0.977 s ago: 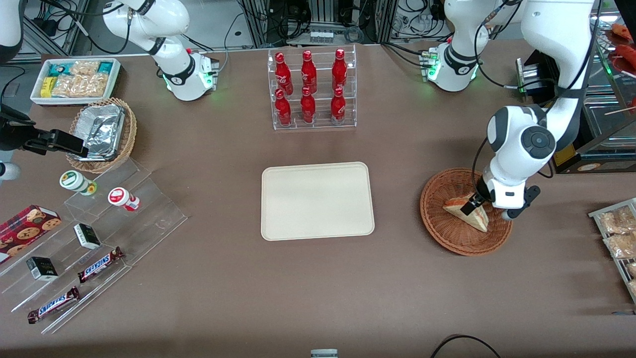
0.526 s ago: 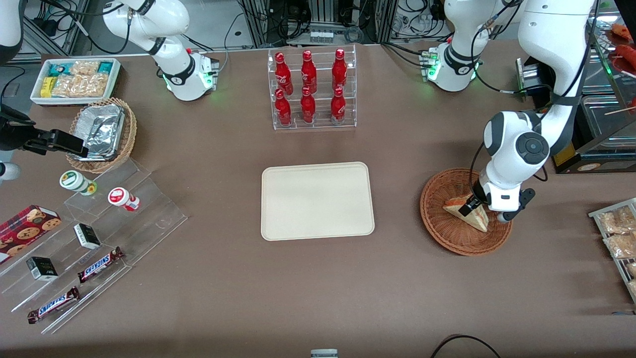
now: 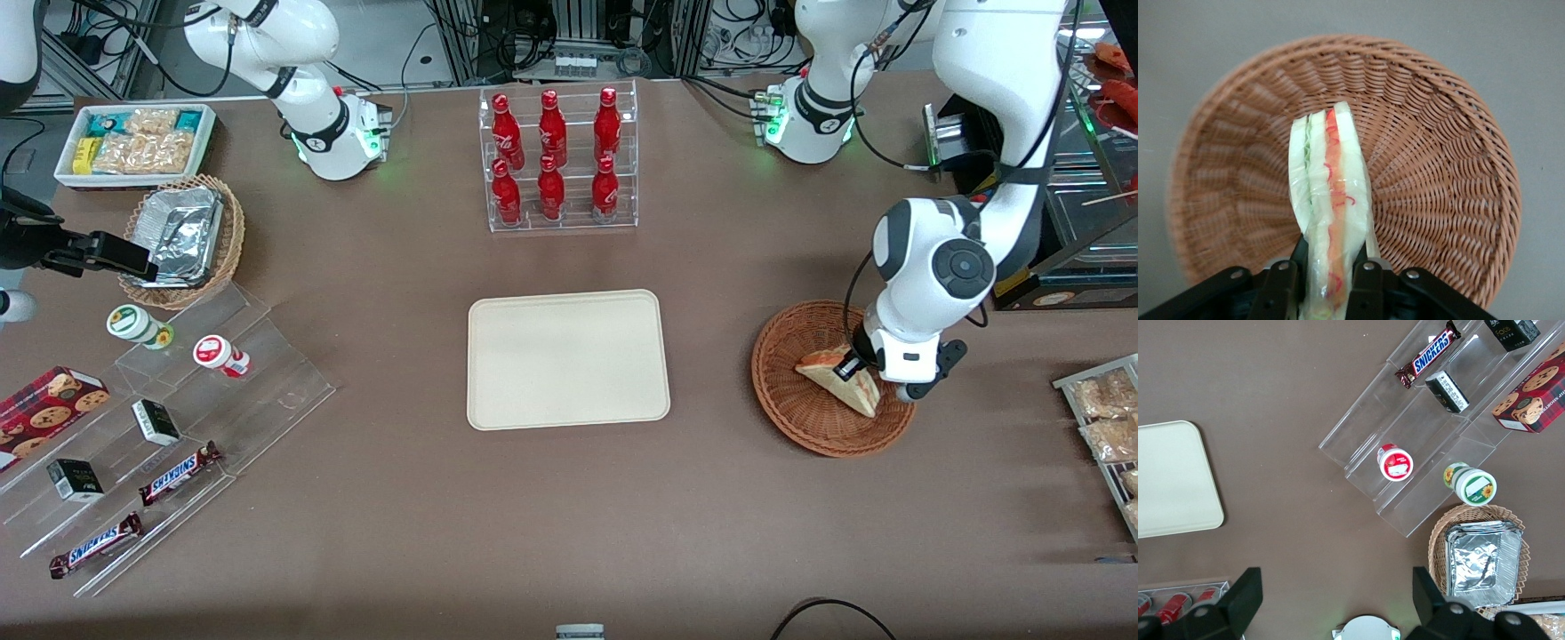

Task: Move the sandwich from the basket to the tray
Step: 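Lift the sandwich with the left gripper and carry it over the cream tray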

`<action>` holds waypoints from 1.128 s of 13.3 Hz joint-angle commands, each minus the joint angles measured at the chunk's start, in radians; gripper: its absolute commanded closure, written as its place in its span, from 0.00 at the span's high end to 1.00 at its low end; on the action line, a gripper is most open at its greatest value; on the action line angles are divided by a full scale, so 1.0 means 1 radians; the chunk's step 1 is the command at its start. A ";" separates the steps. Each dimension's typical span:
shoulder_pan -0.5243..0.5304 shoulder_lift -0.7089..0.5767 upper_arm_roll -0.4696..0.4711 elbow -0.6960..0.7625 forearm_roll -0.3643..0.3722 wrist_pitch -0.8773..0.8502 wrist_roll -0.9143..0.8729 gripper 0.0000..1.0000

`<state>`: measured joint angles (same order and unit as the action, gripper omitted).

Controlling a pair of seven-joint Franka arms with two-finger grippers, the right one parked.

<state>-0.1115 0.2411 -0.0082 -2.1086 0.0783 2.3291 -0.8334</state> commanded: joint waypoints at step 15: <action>-0.506 0.237 -0.052 0.602 -0.052 -0.337 0.097 0.00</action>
<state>-0.5947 0.3929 -0.0549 -1.6120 0.0503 1.9941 -0.7795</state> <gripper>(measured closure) 0.850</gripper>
